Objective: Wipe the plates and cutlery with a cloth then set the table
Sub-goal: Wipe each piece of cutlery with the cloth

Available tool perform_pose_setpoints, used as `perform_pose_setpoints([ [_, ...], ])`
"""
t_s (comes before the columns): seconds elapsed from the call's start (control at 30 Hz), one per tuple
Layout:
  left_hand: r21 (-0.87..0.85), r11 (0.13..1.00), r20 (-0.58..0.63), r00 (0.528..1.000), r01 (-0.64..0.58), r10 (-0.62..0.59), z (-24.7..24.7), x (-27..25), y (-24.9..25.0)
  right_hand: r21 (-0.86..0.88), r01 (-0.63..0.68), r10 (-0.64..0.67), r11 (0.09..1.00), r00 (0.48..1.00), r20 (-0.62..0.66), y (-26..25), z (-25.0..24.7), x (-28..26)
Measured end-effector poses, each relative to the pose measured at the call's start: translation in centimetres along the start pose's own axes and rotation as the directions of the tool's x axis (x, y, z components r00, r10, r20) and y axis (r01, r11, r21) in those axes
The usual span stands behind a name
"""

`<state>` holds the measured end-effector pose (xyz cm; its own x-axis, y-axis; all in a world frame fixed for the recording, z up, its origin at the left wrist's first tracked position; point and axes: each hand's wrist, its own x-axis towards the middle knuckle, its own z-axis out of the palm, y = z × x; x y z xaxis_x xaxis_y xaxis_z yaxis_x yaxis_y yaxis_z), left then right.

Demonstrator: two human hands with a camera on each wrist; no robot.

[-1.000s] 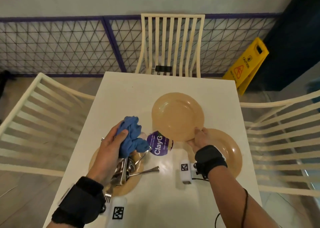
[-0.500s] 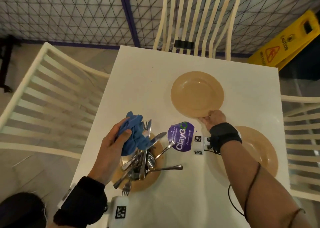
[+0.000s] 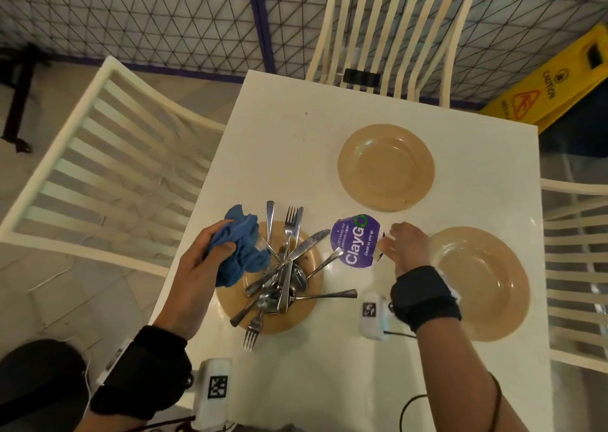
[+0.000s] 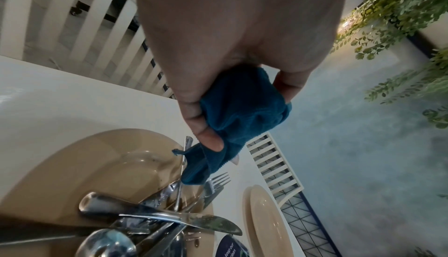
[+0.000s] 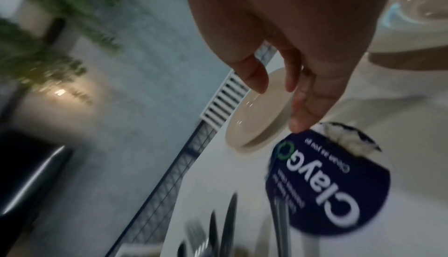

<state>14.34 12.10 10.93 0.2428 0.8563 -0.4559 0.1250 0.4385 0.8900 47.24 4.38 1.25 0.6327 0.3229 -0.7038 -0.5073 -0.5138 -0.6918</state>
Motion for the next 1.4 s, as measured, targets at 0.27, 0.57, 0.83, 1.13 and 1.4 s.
perform_pose_setpoints([
  [0.27, -0.041, 0.999, -0.038, 0.999, 0.000, -0.002, -2.9, -3.1, -2.1, -0.301, 0.094, 0.005, 0.949, 0.950, 0.314, 2.5, 7.6, -4.6],
  [0.57, 0.016, 0.998, -0.054, 0.997, 0.055, -0.054, -6.2, -4.3, -3.6, -0.405, 0.174, -0.052, 0.898, 0.954, 0.294, 1.9, 9.5, -5.1],
  [0.83, 0.154, 0.986, 0.046, 0.998, -0.058, 0.051, -4.1, -2.9, -2.0, -0.275, 0.446, -0.338, 0.852, 0.868, 0.363, -0.3, 9.2, -11.7],
  [1.13, 0.265, 0.920, 0.226, 0.946, -0.288, 0.231, 3.7, -1.9, 1.5, -0.146, 0.640, -0.523, 0.755, 0.721, 0.455, -4.4, 7.9, -18.1],
  [1.4, 0.400, 0.884, 0.385, 0.920, -0.241, 0.076, 3.7, -5.8, -1.0, -0.010, 0.584, -0.531, 0.812, 0.745, 0.404, -7.0, 3.2, -19.6],
])
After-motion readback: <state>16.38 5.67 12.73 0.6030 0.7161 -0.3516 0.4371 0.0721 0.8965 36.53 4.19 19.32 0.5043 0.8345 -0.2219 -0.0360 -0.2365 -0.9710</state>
